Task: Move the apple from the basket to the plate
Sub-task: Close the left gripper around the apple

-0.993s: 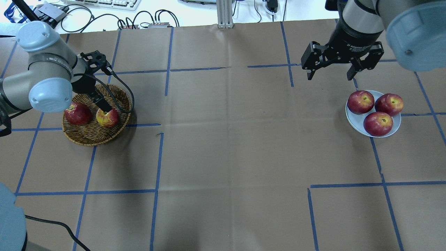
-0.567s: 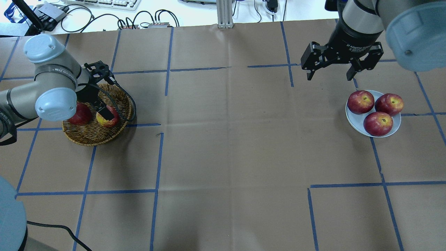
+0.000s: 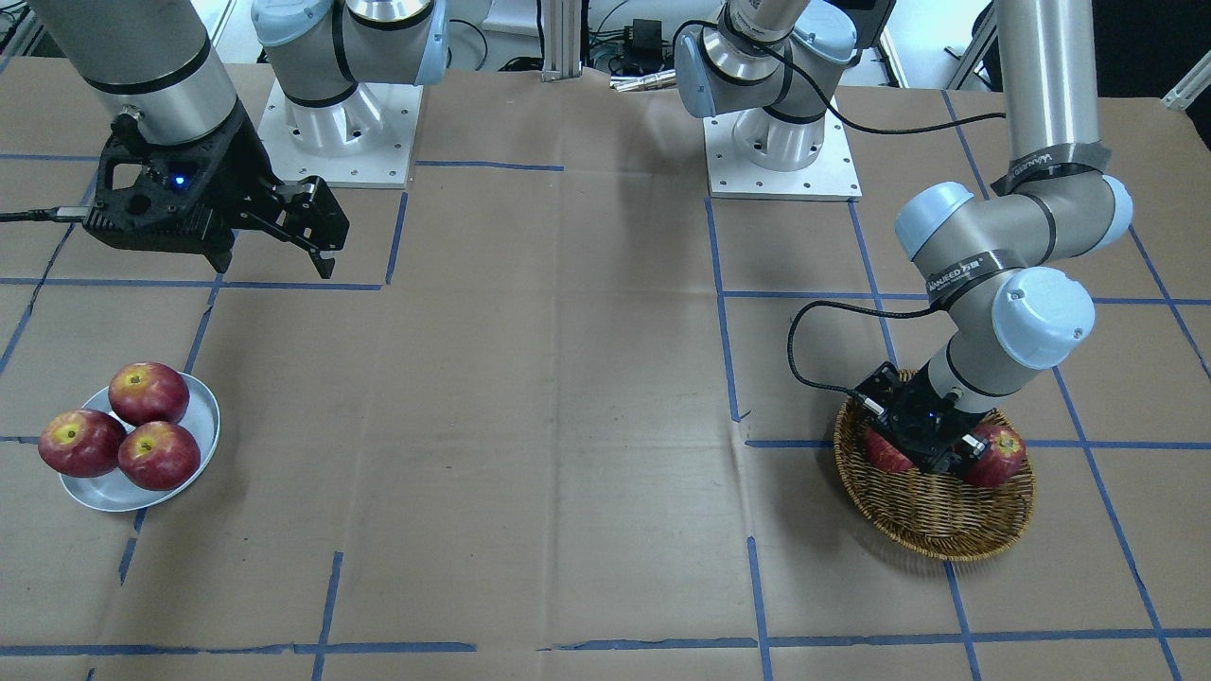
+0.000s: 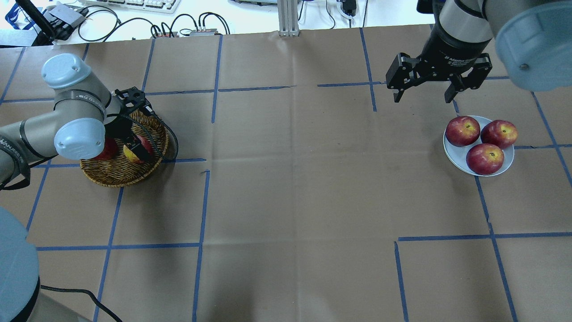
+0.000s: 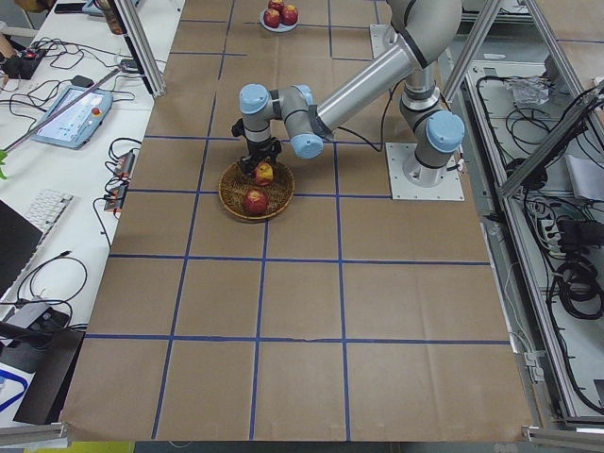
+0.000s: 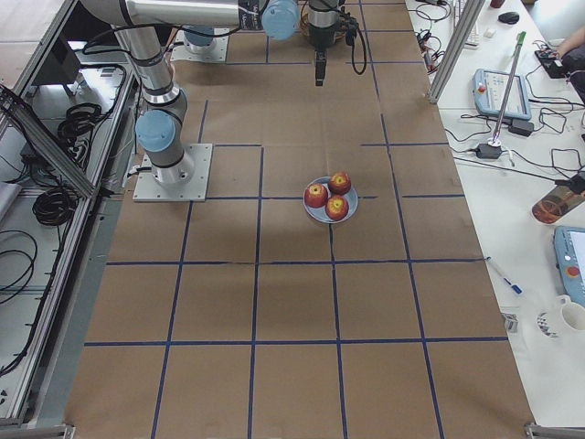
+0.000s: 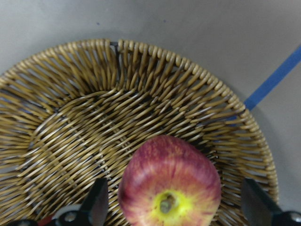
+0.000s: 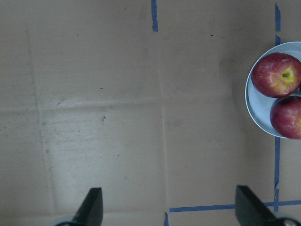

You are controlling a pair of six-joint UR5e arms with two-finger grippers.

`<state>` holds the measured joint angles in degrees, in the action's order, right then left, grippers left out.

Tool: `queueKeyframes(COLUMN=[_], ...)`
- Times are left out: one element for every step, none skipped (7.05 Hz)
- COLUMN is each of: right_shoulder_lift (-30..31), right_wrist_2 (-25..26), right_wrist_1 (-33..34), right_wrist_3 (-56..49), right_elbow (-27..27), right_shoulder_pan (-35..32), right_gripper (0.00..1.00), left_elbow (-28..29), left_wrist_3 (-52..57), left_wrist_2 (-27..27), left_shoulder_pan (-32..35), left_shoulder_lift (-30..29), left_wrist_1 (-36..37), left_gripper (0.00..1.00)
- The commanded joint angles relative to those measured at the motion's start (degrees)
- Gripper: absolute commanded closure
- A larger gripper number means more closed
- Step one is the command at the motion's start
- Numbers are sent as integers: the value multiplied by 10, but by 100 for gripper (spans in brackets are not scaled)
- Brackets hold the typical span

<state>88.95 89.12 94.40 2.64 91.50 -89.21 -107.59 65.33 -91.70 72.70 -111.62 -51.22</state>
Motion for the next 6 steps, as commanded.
queueKeyframes(right_shoulder_lift=[0, 0, 0, 0, 0, 0], right_wrist_2=[0, 0, 0, 0, 0, 1], right_wrist_1=[0, 0, 0, 0, 0, 0], right_wrist_3=[0, 0, 0, 0, 0, 0], right_elbow=[0, 0, 0, 0, 0, 1], right_shoulder_pan=[0, 0, 0, 0, 0, 0], right_gripper=[0, 0, 0, 0, 0, 0], left_elbow=[4, 0, -1, -2, -2, 1], left_wrist_3=[0, -2, -4, -4, -4, -4], left_wrist_2=[-13, -16, -17, -17, -17, -18], left_shoulder_pan=[0, 0, 0, 0, 0, 1], left_shoulder_lift=[-16, -19, -18, -19, -18, -12], left_wrist_1=[5, 14, 15, 15, 15, 16], left_gripper=[2, 4, 13, 33, 46, 54])
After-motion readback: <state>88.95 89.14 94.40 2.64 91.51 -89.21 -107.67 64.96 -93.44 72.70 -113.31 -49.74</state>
